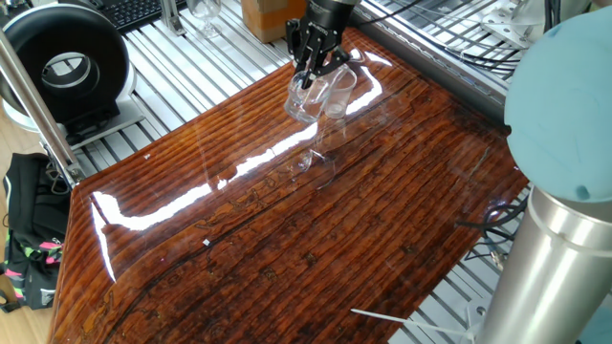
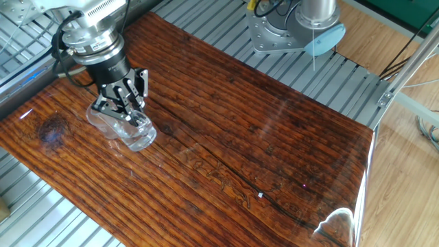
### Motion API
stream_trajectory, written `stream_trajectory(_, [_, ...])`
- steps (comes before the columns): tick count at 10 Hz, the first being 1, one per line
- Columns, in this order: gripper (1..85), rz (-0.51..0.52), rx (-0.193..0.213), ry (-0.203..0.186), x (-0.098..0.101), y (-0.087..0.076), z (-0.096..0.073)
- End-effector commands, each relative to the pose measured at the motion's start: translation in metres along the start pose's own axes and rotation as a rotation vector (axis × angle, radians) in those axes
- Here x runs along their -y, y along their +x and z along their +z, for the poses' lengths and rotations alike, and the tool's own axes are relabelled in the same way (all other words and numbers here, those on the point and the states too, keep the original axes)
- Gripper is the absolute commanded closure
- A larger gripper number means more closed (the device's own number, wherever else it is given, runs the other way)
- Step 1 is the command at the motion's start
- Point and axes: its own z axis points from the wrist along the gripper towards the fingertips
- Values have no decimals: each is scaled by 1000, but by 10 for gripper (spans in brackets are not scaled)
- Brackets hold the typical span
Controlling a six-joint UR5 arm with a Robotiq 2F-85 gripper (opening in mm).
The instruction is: Pour the water from one cup into another empty cup
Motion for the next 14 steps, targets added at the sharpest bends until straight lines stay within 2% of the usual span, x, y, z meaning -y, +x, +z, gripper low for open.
stream_trajectory(1, [840, 41, 8, 21, 6, -2, -2])
stream_trajectory(3, [840, 19, 7, -5, -1, -1, -2])
stream_trajectory(5, [840, -1, 6, -31, -4, 10, -11])
stream_trajectory(6, [840, -11, 25, -40, -3, 13, -16])
stream_trajectory(7, [840, -16, 69, -48, 0, 10, -21])
stream_trajectory(9, [840, -12, 139, -51, 2, -2, -25])
stream_trajectory(10, [840, -4, 156, -45, 5, -6, -26])
stream_trajectory(14, [840, -16, 189, -50, 9, -4, -26])
